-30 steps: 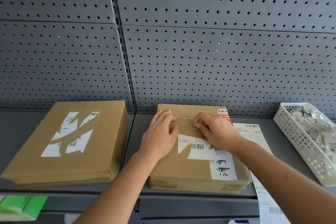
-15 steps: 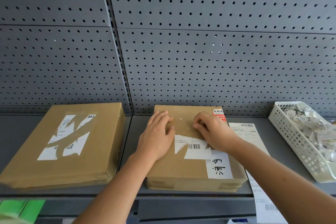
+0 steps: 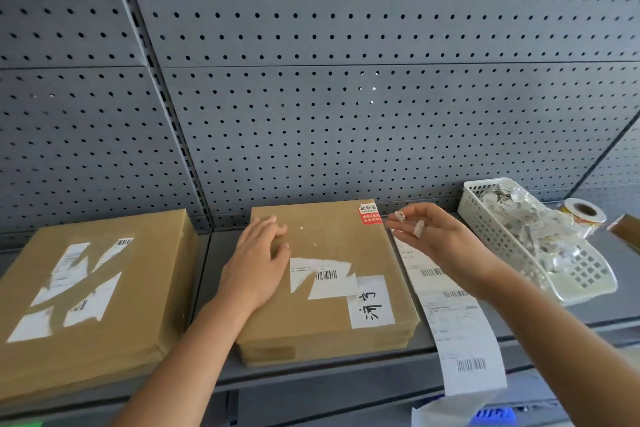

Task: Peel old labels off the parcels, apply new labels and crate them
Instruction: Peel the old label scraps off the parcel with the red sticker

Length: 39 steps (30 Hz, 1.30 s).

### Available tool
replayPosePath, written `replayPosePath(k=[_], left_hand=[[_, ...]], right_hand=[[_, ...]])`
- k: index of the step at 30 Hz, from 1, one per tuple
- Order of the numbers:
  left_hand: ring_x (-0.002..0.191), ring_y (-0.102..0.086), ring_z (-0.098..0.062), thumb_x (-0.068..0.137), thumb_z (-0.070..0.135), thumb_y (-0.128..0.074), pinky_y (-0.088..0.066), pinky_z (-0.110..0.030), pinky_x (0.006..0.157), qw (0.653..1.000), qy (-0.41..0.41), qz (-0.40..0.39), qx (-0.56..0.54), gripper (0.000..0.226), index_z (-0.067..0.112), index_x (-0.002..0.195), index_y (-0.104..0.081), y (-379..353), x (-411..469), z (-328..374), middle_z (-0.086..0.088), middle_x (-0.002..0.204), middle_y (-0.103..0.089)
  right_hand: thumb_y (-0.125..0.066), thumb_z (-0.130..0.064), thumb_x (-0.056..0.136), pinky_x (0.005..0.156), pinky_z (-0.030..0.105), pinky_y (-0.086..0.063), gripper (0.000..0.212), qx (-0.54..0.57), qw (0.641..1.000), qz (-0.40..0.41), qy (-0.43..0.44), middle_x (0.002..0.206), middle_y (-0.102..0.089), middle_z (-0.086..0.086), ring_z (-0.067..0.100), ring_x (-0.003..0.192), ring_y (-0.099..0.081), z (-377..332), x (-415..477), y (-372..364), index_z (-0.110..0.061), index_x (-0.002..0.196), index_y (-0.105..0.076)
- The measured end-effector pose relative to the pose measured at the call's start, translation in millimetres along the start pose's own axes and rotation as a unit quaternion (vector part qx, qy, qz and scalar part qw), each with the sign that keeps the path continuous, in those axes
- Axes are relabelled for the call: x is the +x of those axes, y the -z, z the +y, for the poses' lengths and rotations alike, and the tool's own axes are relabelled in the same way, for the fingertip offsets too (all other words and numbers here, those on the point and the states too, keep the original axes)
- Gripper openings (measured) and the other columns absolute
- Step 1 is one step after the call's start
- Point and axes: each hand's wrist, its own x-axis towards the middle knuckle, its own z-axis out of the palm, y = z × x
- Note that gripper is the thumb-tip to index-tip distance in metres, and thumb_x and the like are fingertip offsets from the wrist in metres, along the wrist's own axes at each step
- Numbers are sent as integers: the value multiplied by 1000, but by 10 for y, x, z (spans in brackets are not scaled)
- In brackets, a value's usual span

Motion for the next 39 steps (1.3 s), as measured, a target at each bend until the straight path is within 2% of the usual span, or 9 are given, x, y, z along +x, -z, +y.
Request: replayPosePath(k=[8,13,17,21,25,29,32,35,39], left_hand=[[152,-10,-3,105,40,-41,-30,-48,117,1000,-10,6,3,38,33,141,-49,-11,14,-32,21,161,-26],[151,-13,-4,104,40,-42,-29,-49,117,1000,-9,8,7,38,33,140,-50,-27,27,-37,21,160,-28],[151,-16,-6,104,39,-44,-30,-48,117,1000,-14,10,8,37,32,139,-51,-36,42,-42,20,159,-30],[150,-17,-6,104,39,-44,-31,-48,116,1000,-16,10,6,36,33,139,-51,-43,47,-17,20,158,-31],[150,-18,-6,104,39,-44,-31,-49,116,1000,-16,11,9,36,32,139,-52,-42,40,1,20,158,-31],[151,-16,-7,104,38,-44,-28,-48,118,1000,-14,10,9,36,32,139,-52,-53,42,12,19,159,-31],[152,-15,-8,104,36,-45,-25,-46,120,1000,-13,12,4,36,30,140,-53,-47,42,29,17,159,-32],[152,-15,-8,104,35,-46,-25,-46,119,1000,-12,13,5,36,29,140,-53,-43,39,38,17,159,-32],[152,-14,-8,104,35,-45,-25,-47,120,1000,-12,11,6,36,30,140,-52,-47,36,35,17,159,-31]], right_hand=[[-45,1,100,101,31,-50,22,-181,974,136,22,110,-72,1,14,113,-65,-124,-311,888,-12,106,-63],[-58,-15,97,83,39,-58,10,-336,916,217,-5,93,-74,-8,10,91,-71,-210,-459,1475,-21,98,-65],[-62,-25,95,61,28,-49,8,-445,845,296,-1,87,-72,-8,8,80,-67,-246,-545,1698,-22,103,-60],[-65,-30,93,63,30,-45,5,-495,798,342,27,89,-67,-6,11,68,-58,-195,-549,1849,-26,95,-64],[-71,-29,89,69,34,-50,14,-489,798,352,23,88,-65,-3,17,74,-58,-145,-457,1922,-17,96,-74],[-70,-23,90,55,24,-43,12,-473,813,339,-27,81,-63,-5,12,66,-58,-41,-387,2000,-15,99,-73],[-74,-18,86,67,31,-48,16,-453,816,359,-15,83,-62,-3,17,73,-58,27,-348,2036,-16,98,-63],[-77,-16,83,68,32,-43,19,-464,808,363,4,77,-57,-5,18,73,-54,66,-324,2032,-14,87,-58],[-76,-18,84,68,32,-45,12,-482,797,364,19,73,-63,-3,16,69,-55,112,-361,2035,-15,79,-66]])
